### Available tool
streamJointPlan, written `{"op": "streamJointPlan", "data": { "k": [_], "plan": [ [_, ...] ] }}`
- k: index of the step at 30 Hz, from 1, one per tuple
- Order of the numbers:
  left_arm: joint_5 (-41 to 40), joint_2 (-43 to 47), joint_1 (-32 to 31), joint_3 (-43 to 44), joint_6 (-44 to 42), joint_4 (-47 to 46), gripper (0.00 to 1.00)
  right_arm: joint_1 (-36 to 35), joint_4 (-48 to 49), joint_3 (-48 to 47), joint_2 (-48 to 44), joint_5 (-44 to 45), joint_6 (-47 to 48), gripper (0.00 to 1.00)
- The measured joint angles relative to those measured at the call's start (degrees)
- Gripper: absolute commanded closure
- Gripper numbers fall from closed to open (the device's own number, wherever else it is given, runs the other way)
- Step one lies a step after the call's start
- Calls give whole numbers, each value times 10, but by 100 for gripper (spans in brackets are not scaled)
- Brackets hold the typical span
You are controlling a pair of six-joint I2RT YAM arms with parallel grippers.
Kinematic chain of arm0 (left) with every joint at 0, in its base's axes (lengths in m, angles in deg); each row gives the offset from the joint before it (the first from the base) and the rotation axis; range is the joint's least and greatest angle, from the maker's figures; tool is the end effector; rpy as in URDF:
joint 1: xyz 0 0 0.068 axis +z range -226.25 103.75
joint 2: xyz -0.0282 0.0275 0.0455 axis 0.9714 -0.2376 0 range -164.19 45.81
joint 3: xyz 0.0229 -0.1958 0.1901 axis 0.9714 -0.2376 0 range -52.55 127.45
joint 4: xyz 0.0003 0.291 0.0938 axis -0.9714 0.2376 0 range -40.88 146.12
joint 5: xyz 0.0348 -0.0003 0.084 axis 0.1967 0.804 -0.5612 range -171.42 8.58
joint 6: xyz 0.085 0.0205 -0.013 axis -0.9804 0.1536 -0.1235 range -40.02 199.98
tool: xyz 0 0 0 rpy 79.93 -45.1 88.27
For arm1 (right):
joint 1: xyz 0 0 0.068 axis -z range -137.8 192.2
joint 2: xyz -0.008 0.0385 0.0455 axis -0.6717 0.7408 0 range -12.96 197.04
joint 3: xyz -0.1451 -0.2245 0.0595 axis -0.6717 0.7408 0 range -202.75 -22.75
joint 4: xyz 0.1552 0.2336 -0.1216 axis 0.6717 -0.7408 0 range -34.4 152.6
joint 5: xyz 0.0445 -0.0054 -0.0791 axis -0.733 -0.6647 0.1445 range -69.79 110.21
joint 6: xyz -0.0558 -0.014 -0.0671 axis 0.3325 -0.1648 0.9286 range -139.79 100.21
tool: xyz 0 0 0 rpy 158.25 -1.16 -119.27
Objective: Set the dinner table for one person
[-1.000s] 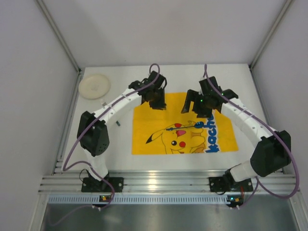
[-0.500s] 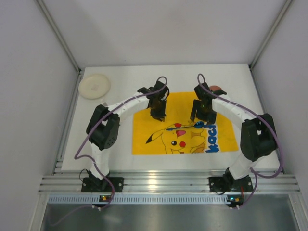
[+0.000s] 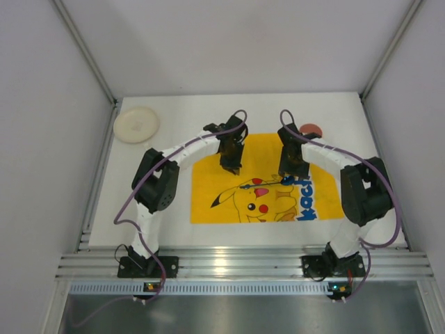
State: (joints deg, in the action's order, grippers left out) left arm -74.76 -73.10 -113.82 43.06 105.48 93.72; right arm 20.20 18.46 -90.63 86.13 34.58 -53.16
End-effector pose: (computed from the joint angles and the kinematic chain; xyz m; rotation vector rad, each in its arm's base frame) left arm 0.3886 -0.3102 0.1443 0.3308 2.8224 -0.4313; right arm 0.3600 0.1243 0.1301 0.3221 2.7782 -0.1453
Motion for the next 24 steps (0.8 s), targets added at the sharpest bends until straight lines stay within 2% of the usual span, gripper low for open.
{"op": "streamJointPlan", "data": {
  "k": [8, 13, 15, 22, 24],
  "plan": [
    [-1, 0, 3, 3, -19, 25, 82, 0, 64, 19, 10, 7, -2, 63],
    [-2, 0, 5, 3, -23, 28, 82, -1, 93, 24, 16, 11, -3, 66],
    [-3, 0, 7, 3, -26, 30, 83, -2, 102, 28, 16, 14, -5, 65],
    [-7, 0, 9, 1, -31, 34, 83, -12, 113, 42, 10, 22, -14, 52],
    [-7, 0, 10, 1, -31, 35, 83, -17, 111, 52, 1, 21, -17, 52]
  ]
}}
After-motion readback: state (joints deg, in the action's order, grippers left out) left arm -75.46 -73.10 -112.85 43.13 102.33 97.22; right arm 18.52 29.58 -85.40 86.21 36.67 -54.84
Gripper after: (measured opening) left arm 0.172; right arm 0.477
